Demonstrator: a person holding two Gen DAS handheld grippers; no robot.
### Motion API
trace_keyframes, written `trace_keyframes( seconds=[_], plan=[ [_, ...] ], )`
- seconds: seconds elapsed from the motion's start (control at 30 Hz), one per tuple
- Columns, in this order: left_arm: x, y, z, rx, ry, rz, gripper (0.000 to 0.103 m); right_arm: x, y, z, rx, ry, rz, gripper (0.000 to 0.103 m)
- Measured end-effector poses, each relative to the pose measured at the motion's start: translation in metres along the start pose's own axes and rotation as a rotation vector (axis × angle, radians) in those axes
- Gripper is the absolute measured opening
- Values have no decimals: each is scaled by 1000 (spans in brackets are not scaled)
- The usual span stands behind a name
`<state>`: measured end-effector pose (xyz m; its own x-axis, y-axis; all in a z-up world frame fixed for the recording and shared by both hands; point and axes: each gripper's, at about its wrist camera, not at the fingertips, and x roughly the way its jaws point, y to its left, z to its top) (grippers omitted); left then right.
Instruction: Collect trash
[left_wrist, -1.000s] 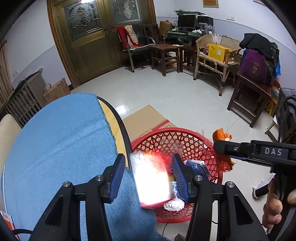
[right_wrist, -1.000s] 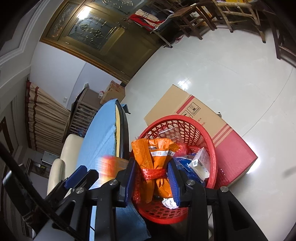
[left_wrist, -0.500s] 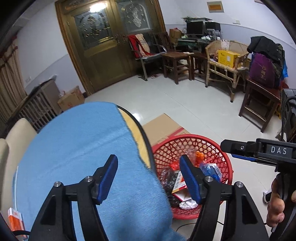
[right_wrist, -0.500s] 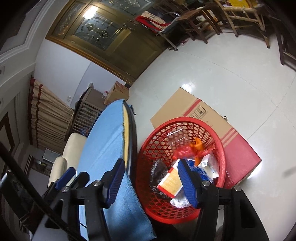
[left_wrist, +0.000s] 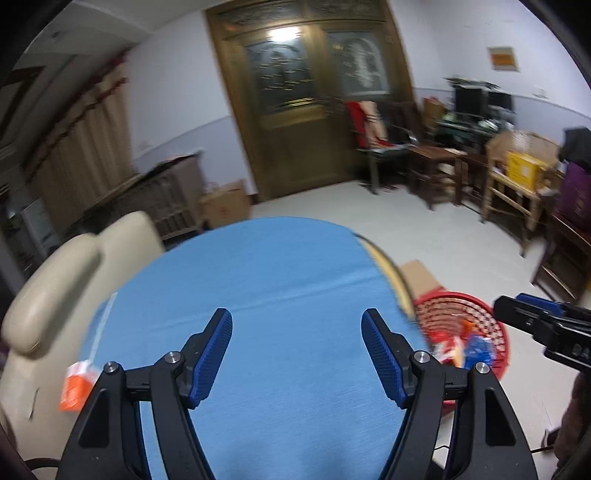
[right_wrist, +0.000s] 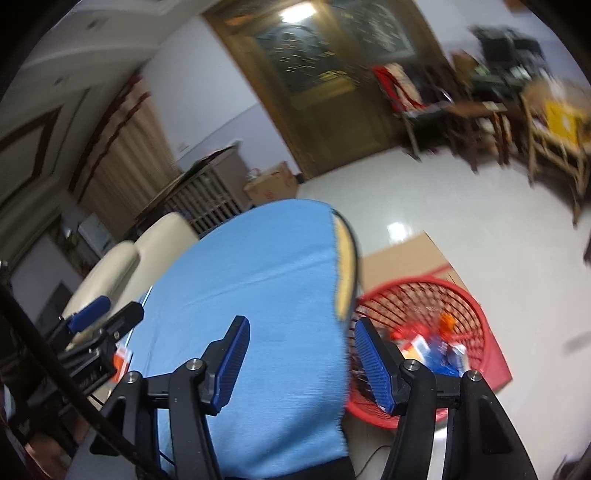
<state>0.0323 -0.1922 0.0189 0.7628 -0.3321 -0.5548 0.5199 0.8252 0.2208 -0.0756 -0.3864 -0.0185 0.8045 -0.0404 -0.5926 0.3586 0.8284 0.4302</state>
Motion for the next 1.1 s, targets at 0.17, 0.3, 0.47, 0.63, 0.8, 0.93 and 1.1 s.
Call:
trace_keyframes(
  seconds=[0.17,0.3,0.47,0.63,0.8,0.93,1.1],
  plan=[
    [-32,56,-15,-52,-36,136,74,-9,78,-9,-147,-6,74,64],
    [-55,95,-31,-106,-54,222,84,-11,128,-22,-234,1,131,64],
    [-72,126,-45,-157,-58,279,85,-14,172,-40,-317,-4,160,64],
    [-81,143,-57,-179,-40,303,85,-13,195,-51,-342,1,152,64],
    [-91,153,-67,-186,-32,315,85,-14,205,-56,-332,-1,145,64],
    [-99,161,-73,-200,-31,326,85,-13,211,-58,-339,6,153,64],
    [-107,166,-78,-213,-32,338,85,-12,217,-63,-359,3,152,64]
  ],
)
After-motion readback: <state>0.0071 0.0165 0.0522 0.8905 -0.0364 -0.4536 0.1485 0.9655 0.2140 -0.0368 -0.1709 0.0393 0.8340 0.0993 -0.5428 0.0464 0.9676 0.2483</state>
